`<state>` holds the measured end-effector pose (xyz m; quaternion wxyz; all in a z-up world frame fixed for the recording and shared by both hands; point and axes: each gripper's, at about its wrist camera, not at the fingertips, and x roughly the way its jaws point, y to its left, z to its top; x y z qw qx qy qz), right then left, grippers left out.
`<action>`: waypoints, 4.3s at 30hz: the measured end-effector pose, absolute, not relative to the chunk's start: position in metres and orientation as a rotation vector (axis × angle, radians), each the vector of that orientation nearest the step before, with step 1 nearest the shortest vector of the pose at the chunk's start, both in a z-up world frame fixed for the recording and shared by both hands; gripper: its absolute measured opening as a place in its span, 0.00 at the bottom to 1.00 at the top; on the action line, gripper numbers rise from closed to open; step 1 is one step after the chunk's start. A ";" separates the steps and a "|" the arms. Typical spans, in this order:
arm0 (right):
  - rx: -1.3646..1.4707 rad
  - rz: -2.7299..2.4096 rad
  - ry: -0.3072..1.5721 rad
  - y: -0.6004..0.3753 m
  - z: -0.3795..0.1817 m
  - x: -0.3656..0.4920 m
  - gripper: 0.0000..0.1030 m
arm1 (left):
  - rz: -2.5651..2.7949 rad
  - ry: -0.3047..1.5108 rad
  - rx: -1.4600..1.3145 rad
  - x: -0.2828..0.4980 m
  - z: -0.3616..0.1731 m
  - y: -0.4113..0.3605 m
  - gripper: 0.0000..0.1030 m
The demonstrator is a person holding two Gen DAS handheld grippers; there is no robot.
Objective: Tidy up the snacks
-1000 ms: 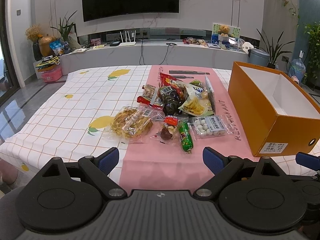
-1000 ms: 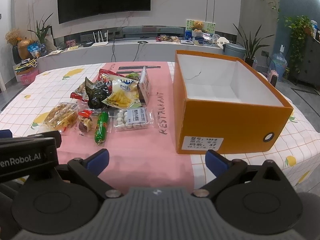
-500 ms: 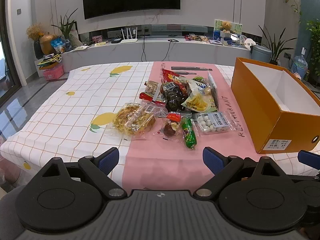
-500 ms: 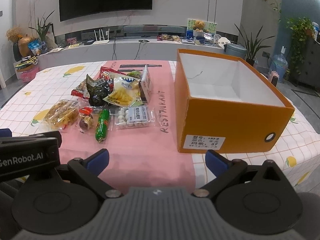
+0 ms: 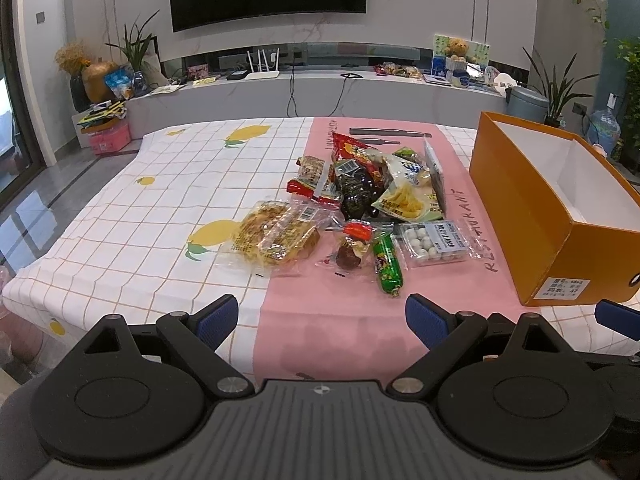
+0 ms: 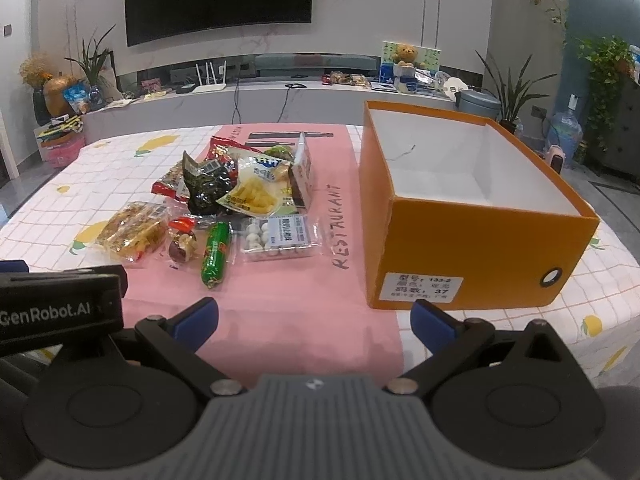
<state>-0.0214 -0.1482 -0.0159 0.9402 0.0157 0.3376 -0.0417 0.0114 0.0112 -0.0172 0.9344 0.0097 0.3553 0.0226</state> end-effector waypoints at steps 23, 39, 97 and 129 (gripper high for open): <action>0.201 0.195 0.759 -0.136 -0.048 0.082 0.61 | 0.136 0.758 -0.028 0.076 -0.006 0.068 1.00; -0.043 0.189 0.793 -0.094 -0.088 0.114 0.22 | 0.111 0.784 -0.085 0.081 -0.020 0.075 1.00; 0.143 0.173 0.701 -0.136 -0.077 0.092 0.21 | 0.145 0.823 -0.023 0.079 -0.032 0.071 1.00; 0.614 0.345 0.891 -0.137 -0.104 0.114 0.22 | 0.145 0.825 -0.039 0.077 -0.030 0.075 1.00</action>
